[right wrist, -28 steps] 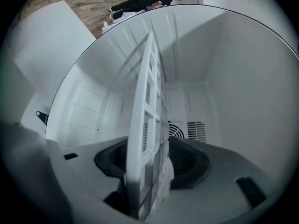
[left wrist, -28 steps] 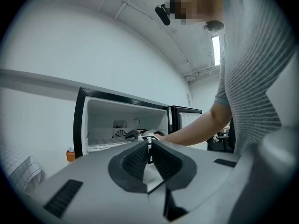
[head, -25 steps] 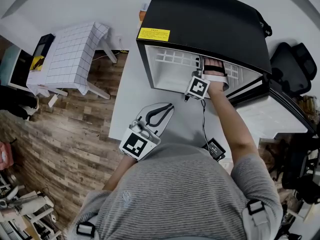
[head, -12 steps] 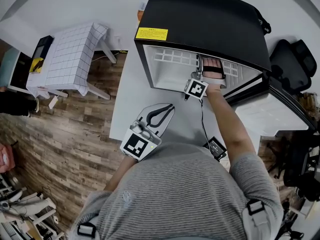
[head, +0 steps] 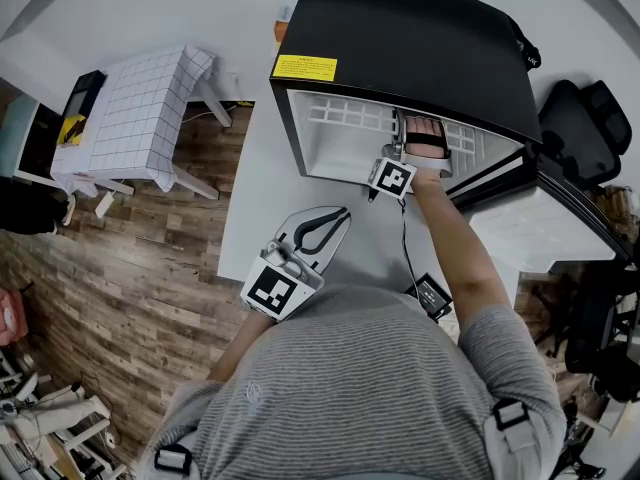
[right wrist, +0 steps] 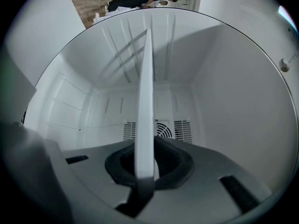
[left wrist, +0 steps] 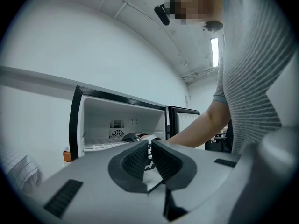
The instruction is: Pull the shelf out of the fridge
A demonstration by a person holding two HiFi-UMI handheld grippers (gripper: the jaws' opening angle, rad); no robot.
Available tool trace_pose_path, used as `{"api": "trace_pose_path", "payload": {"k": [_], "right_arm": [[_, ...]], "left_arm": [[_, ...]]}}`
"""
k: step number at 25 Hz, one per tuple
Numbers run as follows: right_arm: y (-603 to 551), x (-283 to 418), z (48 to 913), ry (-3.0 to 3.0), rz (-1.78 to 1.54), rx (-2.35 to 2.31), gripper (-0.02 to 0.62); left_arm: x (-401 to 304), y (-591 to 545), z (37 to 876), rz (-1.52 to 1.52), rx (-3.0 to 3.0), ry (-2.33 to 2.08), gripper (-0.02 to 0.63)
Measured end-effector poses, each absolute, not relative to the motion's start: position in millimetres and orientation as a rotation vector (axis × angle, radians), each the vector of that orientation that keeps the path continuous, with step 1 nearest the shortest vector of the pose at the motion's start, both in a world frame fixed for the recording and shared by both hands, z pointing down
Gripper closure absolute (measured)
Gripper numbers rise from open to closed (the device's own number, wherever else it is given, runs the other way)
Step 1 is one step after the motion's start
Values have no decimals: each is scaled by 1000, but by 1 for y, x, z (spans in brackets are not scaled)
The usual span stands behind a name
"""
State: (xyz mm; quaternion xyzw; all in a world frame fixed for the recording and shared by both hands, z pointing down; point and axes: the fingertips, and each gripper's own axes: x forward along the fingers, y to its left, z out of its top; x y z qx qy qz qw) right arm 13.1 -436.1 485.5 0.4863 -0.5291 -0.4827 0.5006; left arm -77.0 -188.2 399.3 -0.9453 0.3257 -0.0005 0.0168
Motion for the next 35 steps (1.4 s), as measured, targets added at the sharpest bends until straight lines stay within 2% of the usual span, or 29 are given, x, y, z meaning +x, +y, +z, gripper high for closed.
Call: {"api": "trace_pose_path", "payload": {"k": [35], "right_arm": [[-407,14,486,-1318,-1044,1180,558]], "left_arm": [[-74,-178,391,52,-2925,998,594]]}}
